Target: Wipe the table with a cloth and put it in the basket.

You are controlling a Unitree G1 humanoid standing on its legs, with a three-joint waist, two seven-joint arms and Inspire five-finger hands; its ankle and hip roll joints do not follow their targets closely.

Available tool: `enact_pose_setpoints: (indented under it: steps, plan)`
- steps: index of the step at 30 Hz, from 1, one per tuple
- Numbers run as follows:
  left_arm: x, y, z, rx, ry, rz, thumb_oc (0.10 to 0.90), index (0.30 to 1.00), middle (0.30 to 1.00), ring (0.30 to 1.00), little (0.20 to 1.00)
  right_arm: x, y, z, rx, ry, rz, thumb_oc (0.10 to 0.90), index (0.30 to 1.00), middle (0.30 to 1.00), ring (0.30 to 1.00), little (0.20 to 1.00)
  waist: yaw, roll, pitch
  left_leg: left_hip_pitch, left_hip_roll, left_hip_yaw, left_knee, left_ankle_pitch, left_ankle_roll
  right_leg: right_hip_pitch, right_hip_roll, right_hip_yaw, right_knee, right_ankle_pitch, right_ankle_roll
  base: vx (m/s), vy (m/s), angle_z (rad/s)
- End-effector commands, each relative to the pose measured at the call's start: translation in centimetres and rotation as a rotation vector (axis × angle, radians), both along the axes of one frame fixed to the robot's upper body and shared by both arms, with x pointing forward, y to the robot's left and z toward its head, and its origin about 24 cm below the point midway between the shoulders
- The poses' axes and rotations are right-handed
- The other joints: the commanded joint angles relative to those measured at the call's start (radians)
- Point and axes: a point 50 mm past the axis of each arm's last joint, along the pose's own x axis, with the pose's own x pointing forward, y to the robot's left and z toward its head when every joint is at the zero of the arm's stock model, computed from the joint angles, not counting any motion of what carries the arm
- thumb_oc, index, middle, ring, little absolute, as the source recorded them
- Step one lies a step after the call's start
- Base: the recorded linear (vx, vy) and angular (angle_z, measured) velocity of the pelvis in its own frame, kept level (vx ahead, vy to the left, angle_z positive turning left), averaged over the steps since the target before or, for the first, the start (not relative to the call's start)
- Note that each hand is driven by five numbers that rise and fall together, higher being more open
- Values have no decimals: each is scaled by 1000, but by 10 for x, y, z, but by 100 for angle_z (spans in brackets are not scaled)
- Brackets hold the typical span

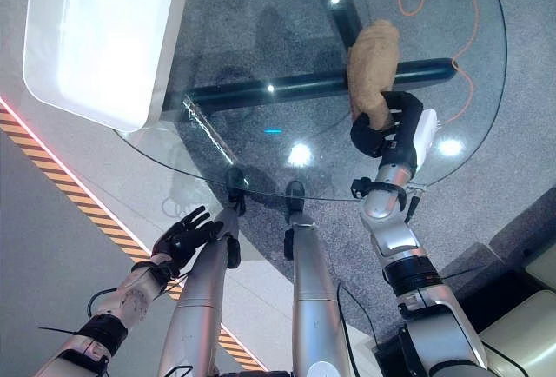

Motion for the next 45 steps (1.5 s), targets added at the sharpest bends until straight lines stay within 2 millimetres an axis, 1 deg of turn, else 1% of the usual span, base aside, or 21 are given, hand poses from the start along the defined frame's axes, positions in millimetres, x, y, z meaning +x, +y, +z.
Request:
enact_pose_setpoints:
  steps: [1,3,8,11,13,18,25,29,34,39,45]
  plan:
    - [-43,-56,-39,-89,155,-154,800,900,900,900,900,-18,105,-51,-51,204,488,100,300,300,300,200,22,32,-12,-6,-74,45,174,-199,43,13,24,-6,-193,135,32,0,0,0]
    - [-42,-58,-37,-93,147,-156,800,900,900,900,900,-20,110,-54,-61,208,516,100,300,300,300,200,21,35,-12,-8,-73,49,174,-197,42,11,22,-6,-193,135,31,-6,36,-1]
    - [-40,-60,-34,-95,150,-168,800,900,900,900,900,-22,117,-50,-85,184,595,100,300,300,300,200,23,41,-12,-8,-74,53,179,-197,43,9,17,-5,-191,136,33,0,7,0]
    - [-39,-60,-34,-90,158,-176,800,900,900,900,900,-24,129,-38,-96,154,726,100,300,300,300,200,26,39,-12,-10,-75,51,183,-196,43,8,17,-7,-190,138,35,0,0,0]
    - [-39,-61,-34,-89,158,-178,800,900,900,900,900,-25,133,-35,-104,149,774,100,300,300,300,200,28,38,-12,-10,-76,50,183,-196,43,7,17,-8,-190,140,36,0,0,0]
    - [-36,-62,-30,-79,164,-181,800,900,900,900,900,-32,152,-24,-158,162,972,100,300,300,300,200,35,35,-12,-12,-79,47,186,-195,45,3,15,-11,-183,141,39,3,3,4]
    - [-32,-61,-27,-93,159,-175,800,900,900,900,900,-37,166,-26,-207,223,1087,100,300,300,300,200,41,35,-12,-17,-82,45,192,-194,45,-2,14,-15,-177,140,40,3,8,13]
    - [-30,-61,-25,-93,156,-177,800,900,900,900,900,-37,165,-30,-207,249,1088,100,300,300,300,200,43,34,-12,-18,-82,44,194,-193,46,-4,13,-17,-173,139,41,0,5,24]
    - [-28,-59,-25,-92,161,-176,800,900,900,900,900,-32,156,-32,-191,240,1023,100,300,300,300,200,44,31,-12,-20,-81,42,194,-191,46,-6,13,-21,-173,142,42,-1,-3,3]
    - [-30,-58,-26,-87,165,-170,800,900,900,900,900,-26,143,-29,-132,198,933,100,300,300,300,200,41,30,-12,-18,-81,42,193,-192,49,-7,14,-19,-175,147,42,0,0,0]
    - [-33,-55,-29,-82,163,-157,800,900,900,900,900,-25,137,-26,-121,180,916,100,300,300,300,200,39,27,-12,-1,-81,41,185,-193,50,9,14,-17,-184,151,42,0,0,0]
